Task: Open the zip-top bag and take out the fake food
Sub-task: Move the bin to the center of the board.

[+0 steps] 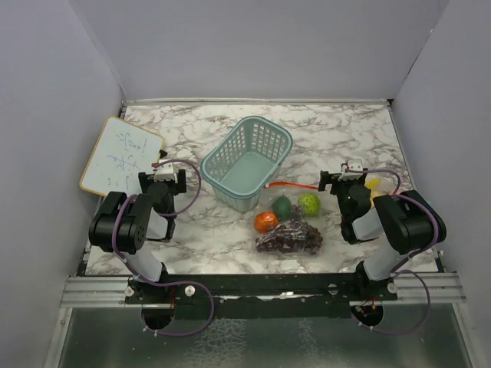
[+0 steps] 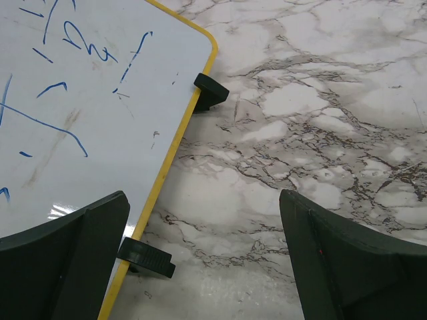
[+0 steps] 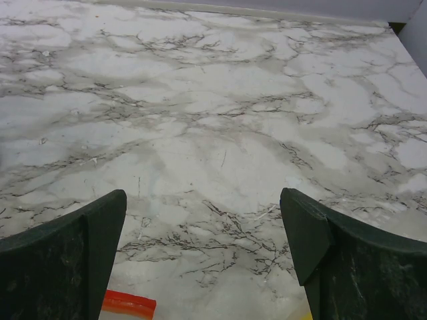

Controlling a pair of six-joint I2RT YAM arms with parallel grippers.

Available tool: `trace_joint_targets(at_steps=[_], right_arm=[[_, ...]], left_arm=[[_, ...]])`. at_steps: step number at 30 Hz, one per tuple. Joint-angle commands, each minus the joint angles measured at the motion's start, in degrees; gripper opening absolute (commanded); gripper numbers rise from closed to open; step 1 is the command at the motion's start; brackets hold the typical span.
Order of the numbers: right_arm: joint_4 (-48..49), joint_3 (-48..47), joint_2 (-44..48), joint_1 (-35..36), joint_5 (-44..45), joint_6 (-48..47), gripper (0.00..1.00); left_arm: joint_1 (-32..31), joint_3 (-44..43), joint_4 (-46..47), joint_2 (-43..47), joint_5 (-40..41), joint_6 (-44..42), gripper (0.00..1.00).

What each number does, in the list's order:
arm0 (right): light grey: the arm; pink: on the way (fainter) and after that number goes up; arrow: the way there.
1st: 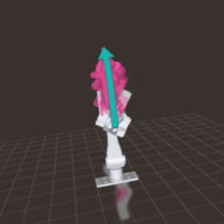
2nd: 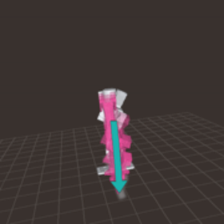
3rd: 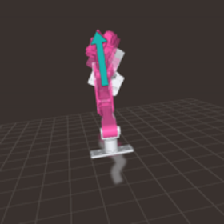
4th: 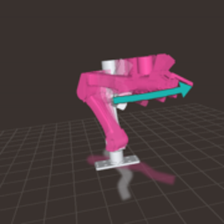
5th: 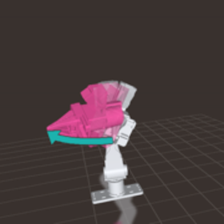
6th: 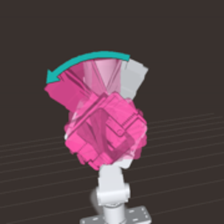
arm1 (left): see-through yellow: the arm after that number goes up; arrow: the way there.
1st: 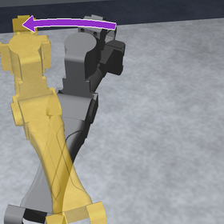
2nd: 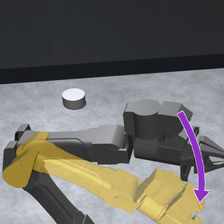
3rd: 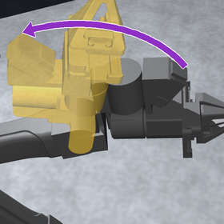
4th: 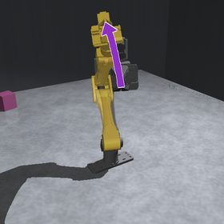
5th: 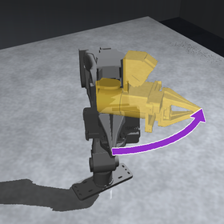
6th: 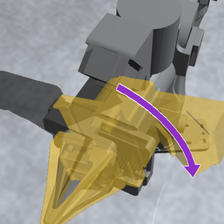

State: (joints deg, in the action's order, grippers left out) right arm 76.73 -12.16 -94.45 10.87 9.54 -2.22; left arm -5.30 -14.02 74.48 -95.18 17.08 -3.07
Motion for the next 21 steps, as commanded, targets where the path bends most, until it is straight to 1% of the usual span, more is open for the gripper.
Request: trace_joint_targets(at_steps=[1, 21], right_arm=[[2.07, -0.09, 0.90, -0.20, -0.84, -0.32, 0.99], [1.54, -0.32, 0.94, -0.15, -1.02, -0.31, 0.99]], left_arm=[[0.38, -0.21, 0.58, 0.95, -1.00, 0.67, 0.99], [0.38, -0.17, 0.54, 0.95, -1.00, 0.68, 0.99]])
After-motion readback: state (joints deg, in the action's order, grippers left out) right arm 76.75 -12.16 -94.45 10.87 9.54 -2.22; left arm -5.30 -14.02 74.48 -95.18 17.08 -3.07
